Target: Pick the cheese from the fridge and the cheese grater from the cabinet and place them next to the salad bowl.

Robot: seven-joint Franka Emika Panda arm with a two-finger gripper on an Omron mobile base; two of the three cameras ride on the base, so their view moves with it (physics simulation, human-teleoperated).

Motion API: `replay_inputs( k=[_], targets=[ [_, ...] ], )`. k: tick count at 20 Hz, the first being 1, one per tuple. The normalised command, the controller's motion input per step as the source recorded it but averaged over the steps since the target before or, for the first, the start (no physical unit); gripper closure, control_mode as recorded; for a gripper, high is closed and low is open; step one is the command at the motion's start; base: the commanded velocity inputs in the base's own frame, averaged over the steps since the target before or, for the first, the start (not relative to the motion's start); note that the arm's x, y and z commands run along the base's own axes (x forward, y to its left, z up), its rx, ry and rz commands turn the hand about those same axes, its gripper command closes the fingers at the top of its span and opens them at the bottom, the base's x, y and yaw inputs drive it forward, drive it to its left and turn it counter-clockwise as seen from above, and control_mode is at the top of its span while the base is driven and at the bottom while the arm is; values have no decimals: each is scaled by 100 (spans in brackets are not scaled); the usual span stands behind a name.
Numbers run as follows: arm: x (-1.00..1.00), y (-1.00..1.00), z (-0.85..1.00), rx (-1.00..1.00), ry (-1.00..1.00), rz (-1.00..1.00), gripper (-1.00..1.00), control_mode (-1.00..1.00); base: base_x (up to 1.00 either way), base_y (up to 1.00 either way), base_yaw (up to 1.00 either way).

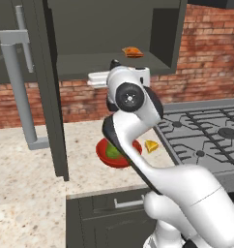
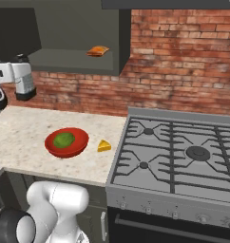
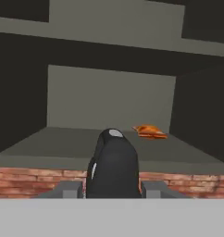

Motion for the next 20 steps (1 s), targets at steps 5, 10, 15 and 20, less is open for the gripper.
replay_inputs(
  k=[5,10,15,20],
  targets=[
    [-51,42,-36,0,8,3,100,-100,0,0,0],
    [-12,23,-34,0,0,5,100,-100,0,0,0],
    [0,22,-30,0,0,6,100,-100,0,0,0],
    [0,3,-43,0,0,10,100,-100,0,0,0]
  ],
)
